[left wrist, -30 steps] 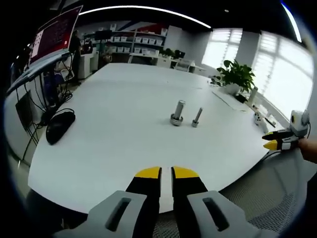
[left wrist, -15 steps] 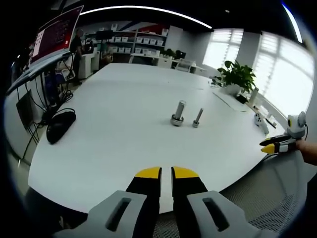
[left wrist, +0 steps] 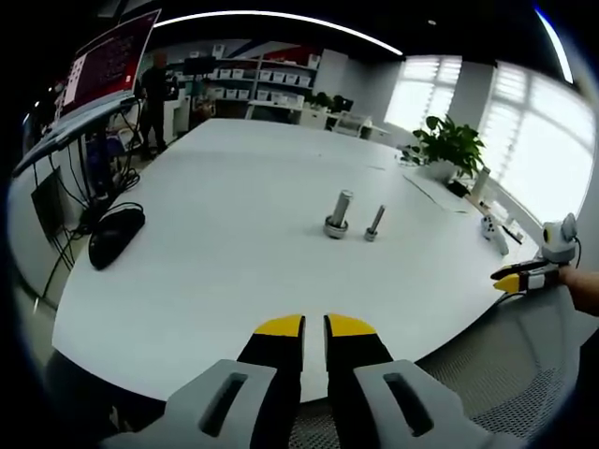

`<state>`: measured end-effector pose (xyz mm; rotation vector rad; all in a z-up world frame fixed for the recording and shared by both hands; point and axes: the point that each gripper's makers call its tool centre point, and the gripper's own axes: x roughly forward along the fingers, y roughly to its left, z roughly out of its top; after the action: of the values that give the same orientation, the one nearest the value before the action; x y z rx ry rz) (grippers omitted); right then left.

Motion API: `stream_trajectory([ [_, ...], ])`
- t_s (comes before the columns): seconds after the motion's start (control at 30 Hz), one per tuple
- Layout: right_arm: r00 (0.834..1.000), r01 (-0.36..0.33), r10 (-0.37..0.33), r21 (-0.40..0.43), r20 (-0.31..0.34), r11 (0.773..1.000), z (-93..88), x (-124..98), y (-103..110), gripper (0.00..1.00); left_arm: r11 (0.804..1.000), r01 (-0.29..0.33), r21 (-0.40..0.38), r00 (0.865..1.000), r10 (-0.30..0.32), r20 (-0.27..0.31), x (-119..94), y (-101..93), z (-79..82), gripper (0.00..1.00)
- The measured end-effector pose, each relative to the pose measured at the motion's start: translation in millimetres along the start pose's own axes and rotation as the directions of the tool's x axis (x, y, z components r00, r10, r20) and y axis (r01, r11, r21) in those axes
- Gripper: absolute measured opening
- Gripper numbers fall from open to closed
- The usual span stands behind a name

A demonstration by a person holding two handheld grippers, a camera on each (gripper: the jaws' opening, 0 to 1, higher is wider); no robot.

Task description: Place the washer onto the threaded stud by aligning its center hole with the stud, sliding it down to the base, and recovering from edge contact or off-axis alignment until the washer reaches the visible bottom stop.

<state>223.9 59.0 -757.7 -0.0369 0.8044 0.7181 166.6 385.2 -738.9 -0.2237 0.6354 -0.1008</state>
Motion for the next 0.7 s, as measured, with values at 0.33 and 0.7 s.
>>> stream_trajectory([
  [0.33,1.0,0.005,-0.005,0.005,-0.007,1.0,-1.3,0.2,-0.6,0.3,1.0,0.003,0.002,1.0,-0.003,-0.001,0.1,-0.5,0.1,0.05],
  [0.7,1.0,0.012,-0.012,0.001,-0.018,1.0,-3.3,-0.1,-1.6,0.3,1.0,0.005,0.003,1.0,-0.005,-0.001,-0.1,-0.8,-0.2,0.05],
])
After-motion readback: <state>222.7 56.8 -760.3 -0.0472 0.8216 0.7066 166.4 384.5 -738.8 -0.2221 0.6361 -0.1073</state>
